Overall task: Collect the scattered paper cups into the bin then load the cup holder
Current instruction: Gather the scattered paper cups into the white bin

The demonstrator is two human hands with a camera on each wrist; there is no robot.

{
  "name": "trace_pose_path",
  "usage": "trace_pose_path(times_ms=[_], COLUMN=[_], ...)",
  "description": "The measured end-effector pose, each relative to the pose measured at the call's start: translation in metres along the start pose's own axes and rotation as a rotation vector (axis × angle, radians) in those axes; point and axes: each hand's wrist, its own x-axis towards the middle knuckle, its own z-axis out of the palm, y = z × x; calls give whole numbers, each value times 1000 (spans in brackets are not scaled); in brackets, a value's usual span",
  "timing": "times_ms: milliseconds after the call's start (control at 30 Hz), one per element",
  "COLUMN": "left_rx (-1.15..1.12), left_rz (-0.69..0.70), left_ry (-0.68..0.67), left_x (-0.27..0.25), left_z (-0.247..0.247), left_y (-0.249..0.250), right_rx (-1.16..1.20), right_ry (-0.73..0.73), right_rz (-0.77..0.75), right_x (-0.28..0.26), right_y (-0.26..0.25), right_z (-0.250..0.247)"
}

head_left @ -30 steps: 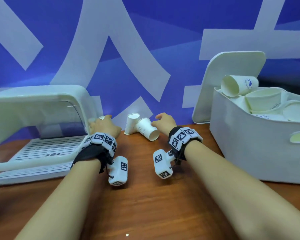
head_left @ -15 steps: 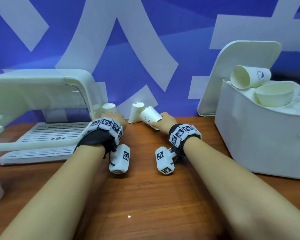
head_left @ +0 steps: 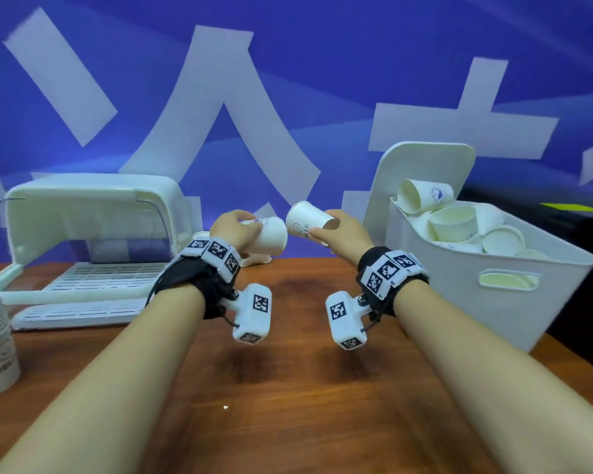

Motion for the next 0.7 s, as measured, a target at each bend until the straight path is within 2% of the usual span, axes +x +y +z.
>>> trace_pose_path(times_ms=[100,200,367,433,500,567,700], left_rx=[-239,-380,-515,-538,-526,-483,-425], left_rz=[-42,-27,41,75,111,150,223], left_ry=[-97,-193,-275,-334,-390,-448,-549], left_x=[-21,-40,-68,-81,-95,-106,-124], left_z=[15,38,91,114,137,156,183], left_y=[27,52,96,112,125,135,144], right_rx=[9,-2,24,57,63,6,-53], right_ry=[89,193,343,413,419,366,314], right_rz=[-72,-97,-36,38,140,220,301], right_x=[-11,-23,-42,-48,-56,-61,-69], right_y=[-9,-9,16,34,50,66,88], right_z=[-37,-77,-148,-176,-201,-218,-242])
